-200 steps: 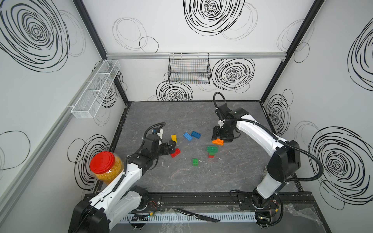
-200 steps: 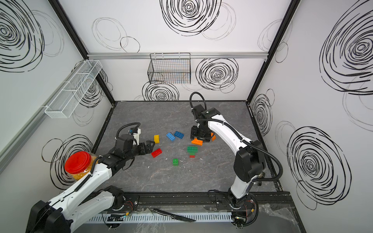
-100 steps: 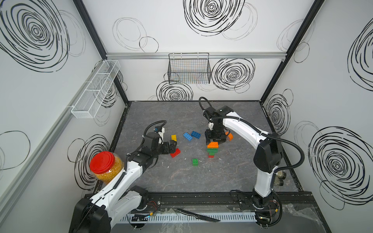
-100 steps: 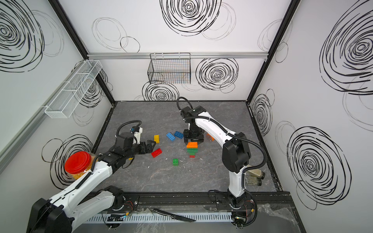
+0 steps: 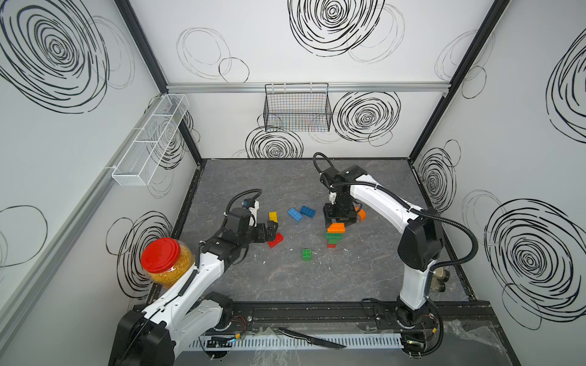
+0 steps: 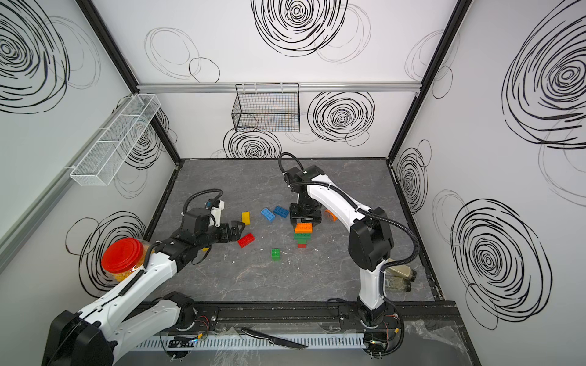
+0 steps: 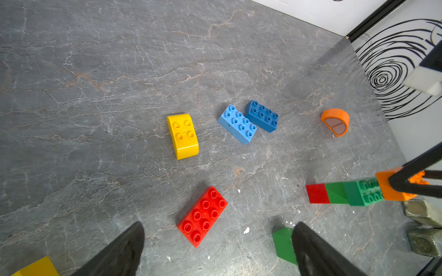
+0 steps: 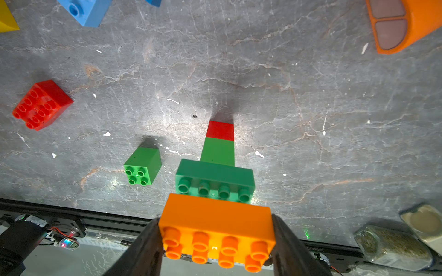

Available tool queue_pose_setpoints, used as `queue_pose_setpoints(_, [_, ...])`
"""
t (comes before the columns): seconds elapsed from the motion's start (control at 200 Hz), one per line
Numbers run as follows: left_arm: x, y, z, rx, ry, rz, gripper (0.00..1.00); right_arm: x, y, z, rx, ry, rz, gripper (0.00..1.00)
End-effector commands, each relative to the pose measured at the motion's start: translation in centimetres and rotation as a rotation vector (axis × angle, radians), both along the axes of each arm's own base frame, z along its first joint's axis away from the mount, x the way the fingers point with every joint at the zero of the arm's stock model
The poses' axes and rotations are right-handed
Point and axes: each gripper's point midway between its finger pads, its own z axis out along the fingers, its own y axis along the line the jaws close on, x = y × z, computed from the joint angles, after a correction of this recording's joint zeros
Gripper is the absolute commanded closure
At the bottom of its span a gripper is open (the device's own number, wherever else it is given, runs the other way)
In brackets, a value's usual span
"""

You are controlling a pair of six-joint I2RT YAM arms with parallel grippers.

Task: Assemble an ice cream with lego
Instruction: Assemble the lego brick with the lego brick.

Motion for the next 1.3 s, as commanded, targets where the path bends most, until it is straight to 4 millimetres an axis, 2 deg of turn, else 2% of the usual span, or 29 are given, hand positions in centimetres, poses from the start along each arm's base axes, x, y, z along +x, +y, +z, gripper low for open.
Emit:
queue_pose_setpoints(0.0, [0.5, -0.1, 1.0, -0.002, -0.033, -0.010, 0.01, -0.9, -0.1, -0.9, -0.026, 0.043, -0.007, 0.44])
queue_pose_setpoints(0.625, [0.5, 0.0, 1.0, 0.001, -0.032, -0.007, 0.01, -0.9, 0.2, -1.9, -0.011, 0.051, -0.023, 0.44])
queue_pose_setpoints(0.871, [0.5, 0.1, 1.0, 0.004, -0.033, -0.005, 0.01, -1.0, -0.1, -2.9, -0.025, 0.060, -0.029, 0.44])
queue_pose_setpoints(1.176, [0.5, 0.1, 1.1, 0.005, -0.035, -0.003, 0.01, -1.2, -0.9, -3.5, -0.073, 0.060, -0.016, 0.44])
queue_pose_setpoints(1.296, [0.5, 0.1, 1.1, 0.005, -0.035, -0.003, 0.01, -1.4, -0.6, -3.4, -0.054, 0.063, -0.016, 0.45])
